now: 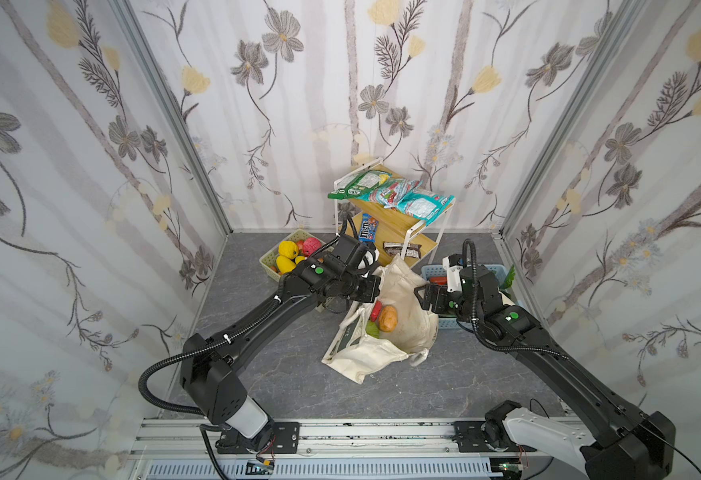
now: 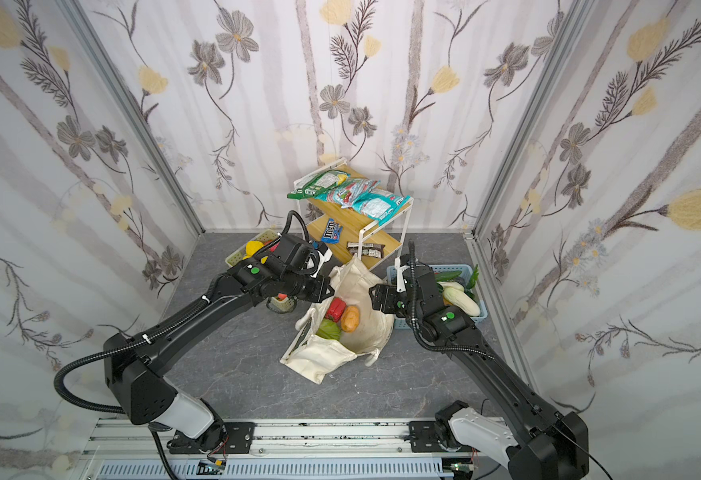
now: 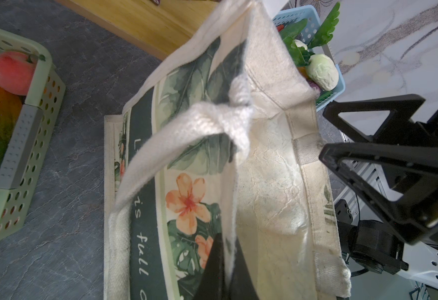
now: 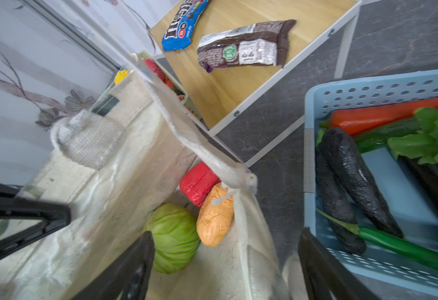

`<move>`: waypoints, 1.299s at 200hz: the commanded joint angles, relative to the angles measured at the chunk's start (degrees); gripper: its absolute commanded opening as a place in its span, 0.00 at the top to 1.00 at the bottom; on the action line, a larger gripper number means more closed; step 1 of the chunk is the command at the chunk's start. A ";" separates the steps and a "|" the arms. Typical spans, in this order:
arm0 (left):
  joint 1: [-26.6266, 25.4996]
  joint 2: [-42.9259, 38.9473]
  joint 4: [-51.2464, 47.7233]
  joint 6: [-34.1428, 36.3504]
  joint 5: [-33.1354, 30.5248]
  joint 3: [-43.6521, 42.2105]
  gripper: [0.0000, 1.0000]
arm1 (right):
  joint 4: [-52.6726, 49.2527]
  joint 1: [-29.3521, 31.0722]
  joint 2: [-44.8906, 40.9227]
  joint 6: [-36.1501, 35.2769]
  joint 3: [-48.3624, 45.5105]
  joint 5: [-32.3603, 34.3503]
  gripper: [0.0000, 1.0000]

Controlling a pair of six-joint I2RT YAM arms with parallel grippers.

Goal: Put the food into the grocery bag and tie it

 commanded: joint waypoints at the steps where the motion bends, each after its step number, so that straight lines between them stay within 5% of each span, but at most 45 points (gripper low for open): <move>1: 0.06 0.31 0.92 -0.16 -0.02 0.53 1.00 | -2.56 -1.71 -0.38 -2.28 0.52 3.34 0.15; 96: 0.06 0.15 0.83 -0.16 0.16 0.39 1.00 | -6.85 -10.66 0.56 -6.77 -2.72 14.06 0.15; 115: 0.09 0.13 0.83 -0.07 0.17 0.30 1.00 | -6.76 -11.66 1.70 -8.15 -2.92 15.17 0.21; 260: 0.05 1.68 1.52 0.95 3.26 0.31 1.00 | -19.44 -12.93 21.42 -23.88 9.13 18.44 0.34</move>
